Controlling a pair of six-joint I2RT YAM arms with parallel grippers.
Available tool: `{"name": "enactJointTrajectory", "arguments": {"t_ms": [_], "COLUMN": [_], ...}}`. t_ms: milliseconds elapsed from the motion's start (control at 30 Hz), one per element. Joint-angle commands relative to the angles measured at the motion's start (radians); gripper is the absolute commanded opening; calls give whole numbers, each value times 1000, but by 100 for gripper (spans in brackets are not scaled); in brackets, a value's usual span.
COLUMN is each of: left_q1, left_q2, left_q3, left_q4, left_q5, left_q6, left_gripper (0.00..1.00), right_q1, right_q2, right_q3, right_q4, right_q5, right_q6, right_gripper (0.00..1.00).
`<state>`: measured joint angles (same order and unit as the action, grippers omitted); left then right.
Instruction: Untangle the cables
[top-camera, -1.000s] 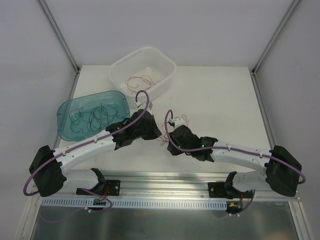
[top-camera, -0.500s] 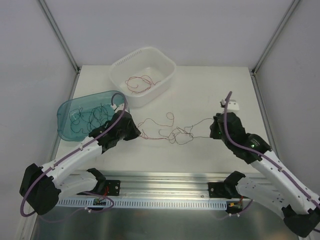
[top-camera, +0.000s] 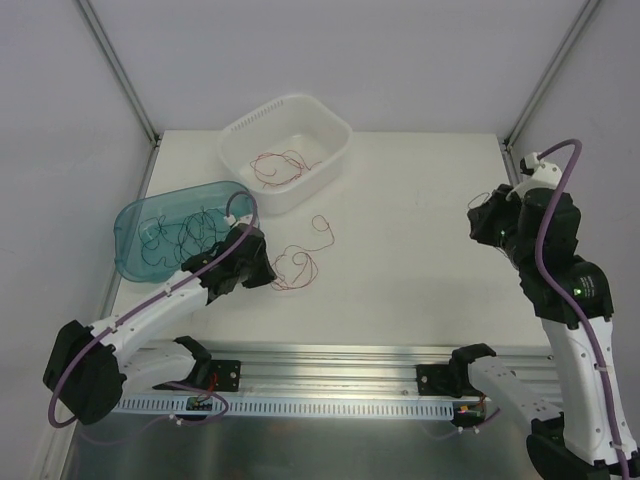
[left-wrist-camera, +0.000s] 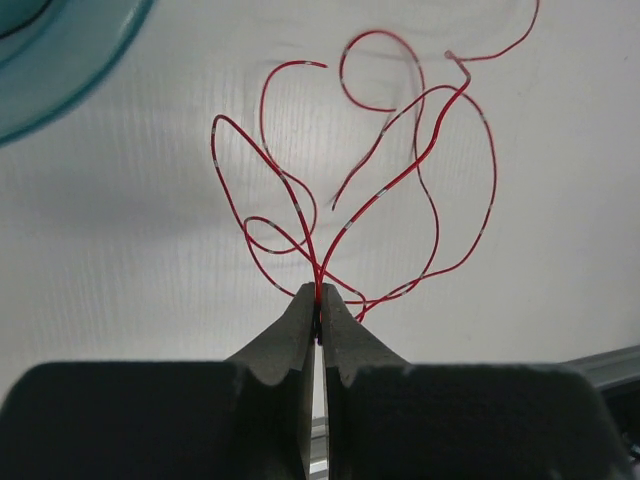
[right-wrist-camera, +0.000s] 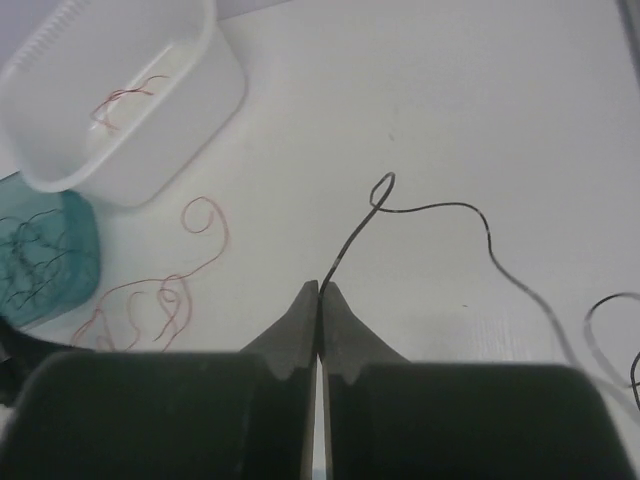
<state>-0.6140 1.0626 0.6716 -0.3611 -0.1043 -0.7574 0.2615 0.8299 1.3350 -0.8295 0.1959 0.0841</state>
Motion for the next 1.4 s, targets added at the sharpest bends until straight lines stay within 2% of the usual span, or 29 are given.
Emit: {"name": "enactJointTrajectory", "arguments": {"t_ms": [0, 133, 233, 267, 333, 367, 467, 500, 600, 800, 1000, 1133, 1367], "left_q1": [-18, -102, -168, -179, -205, -210, -228, -233, -254, -319, -374, -383, -383], "left_q2": [45, 69, 89, 89, 86, 79, 44, 33, -3, -36, -33, -10, 40], "left_q3": [17, 63, 98, 103, 109, 111, 128, 134, 163, 227, 227, 256, 332], "left_q4": [-15, 4, 20, 25, 31, 37, 51, 54, 68, 112, 296, 382, 410], "left_q5": [68, 68, 83, 89, 101, 101, 138, 144, 169, 181, 172, 166, 133], "left_q6": [21, 36, 50, 55, 62, 70, 96, 107, 154, 302, 454, 549, 635], "left_gripper": [0, 3, 19, 29, 39, 52, 71, 84, 99, 99, 99, 99, 97], "right_q1": [-5, -4, -4, -2, 2, 8, 28, 34, 61, 104, 154, 197, 286], "right_q2": [52, 67, 67, 67, 64, 64, 71, 72, 84, 100, 92, 106, 109], "right_q3": [81, 38, -3, -13, -33, -36, -34, -31, -20, 1, 15, 29, 26], "right_q4": [-7, 56, 82, 98, 112, 121, 130, 132, 135, 132, 135, 116, 128], "right_q5": [-231, -396, -455, -472, -519, -533, -573, -578, -592, -633, -694, -750, -765], "right_q6": [-37, -24, -20, -20, -20, -20, -26, -27, -33, -37, -41, -67, -80], "right_gripper": [1, 1, 1, 1, 1, 1, 0, 1, 1, 1, 1, 1, 1]}}
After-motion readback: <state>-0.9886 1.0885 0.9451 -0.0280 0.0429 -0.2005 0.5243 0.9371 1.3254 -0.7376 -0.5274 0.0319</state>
